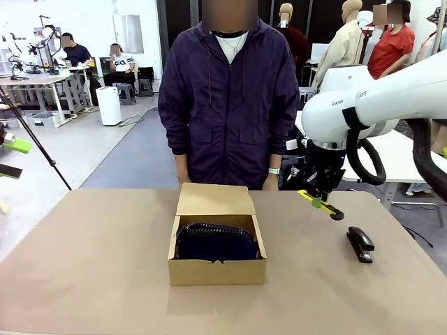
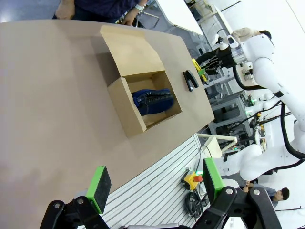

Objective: Pack the items into the box.
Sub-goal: Pick up the item indicated by the person and place it inside the Mailer Box.

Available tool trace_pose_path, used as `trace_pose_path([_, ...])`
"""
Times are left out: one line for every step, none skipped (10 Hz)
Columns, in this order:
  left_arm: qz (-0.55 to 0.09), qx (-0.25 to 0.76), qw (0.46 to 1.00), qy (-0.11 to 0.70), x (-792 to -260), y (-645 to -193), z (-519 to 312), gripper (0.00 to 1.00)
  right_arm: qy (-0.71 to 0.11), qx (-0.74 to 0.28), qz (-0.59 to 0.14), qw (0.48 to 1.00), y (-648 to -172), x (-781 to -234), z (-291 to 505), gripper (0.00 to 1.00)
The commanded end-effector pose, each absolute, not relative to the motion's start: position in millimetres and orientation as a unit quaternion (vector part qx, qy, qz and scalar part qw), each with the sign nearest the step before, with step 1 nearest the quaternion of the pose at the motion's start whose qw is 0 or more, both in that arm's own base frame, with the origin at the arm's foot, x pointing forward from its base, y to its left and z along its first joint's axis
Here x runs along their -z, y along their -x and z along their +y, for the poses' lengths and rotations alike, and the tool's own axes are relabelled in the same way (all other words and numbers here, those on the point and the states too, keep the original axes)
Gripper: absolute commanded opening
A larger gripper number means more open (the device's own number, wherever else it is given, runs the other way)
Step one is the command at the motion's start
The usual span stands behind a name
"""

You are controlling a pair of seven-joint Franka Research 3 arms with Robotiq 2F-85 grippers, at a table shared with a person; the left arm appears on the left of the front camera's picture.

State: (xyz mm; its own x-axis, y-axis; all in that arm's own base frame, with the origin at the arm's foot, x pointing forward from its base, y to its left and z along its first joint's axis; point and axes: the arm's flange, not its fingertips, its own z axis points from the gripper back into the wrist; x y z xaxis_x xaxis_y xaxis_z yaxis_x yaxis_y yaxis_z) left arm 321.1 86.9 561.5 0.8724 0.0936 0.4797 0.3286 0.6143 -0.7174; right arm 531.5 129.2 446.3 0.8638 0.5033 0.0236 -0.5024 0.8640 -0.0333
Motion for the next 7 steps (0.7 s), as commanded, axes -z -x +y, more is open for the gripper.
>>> trace_pose_path([-0.238, 0.064, 0.866, 0.434, -563.9, -319.1, 87.2, 1.00, -0.006, -0.271, -0.018, 0.962, -534.3, -444.0, 135.4, 0.00])
trace_pose_path([-0.238, 0.064, 0.866, 0.434, -563.9, -319.1, 87.2, 1.00, 0.013, -0.260, -0.016, 0.965, -531.5, -446.3, 129.2, 0.00])
trace_pose_path([-0.238, 0.064, 0.866, 0.434, -563.9, -319.1, 87.2, 1.00, 0.013, -0.276, -0.027, 0.961, -536.2, -449.6, 140.9, 0.00])
trace_pose_path([-0.238, 0.064, 0.866, 0.434, -563.9, -319.1, 87.2, 1.00, 0.010, -0.310, -0.044, 0.950, -545.7, -454.5, 162.9, 0.00])
trace_pose_path([-0.238, 0.064, 0.866, 0.434, -563.9, -319.1, 87.2, 1.00, -0.001, -0.354, -0.055, 0.934, -555.0, -455.4, 191.4, 0.00])
trace_pose_path([-0.238, 0.064, 0.866, 0.434, -563.9, -319.1, 87.2, 1.00, -0.032, -0.437, -0.069, 0.896, -559.8, -454.9, 228.2, 0.00])
trace_pose_path([-0.238, 0.064, 0.866, 0.434, -563.9, -319.1, 87.2, 1.00, -0.052, -0.496, -0.072, 0.864, -561.8, -453.9, 262.9, 0.00])
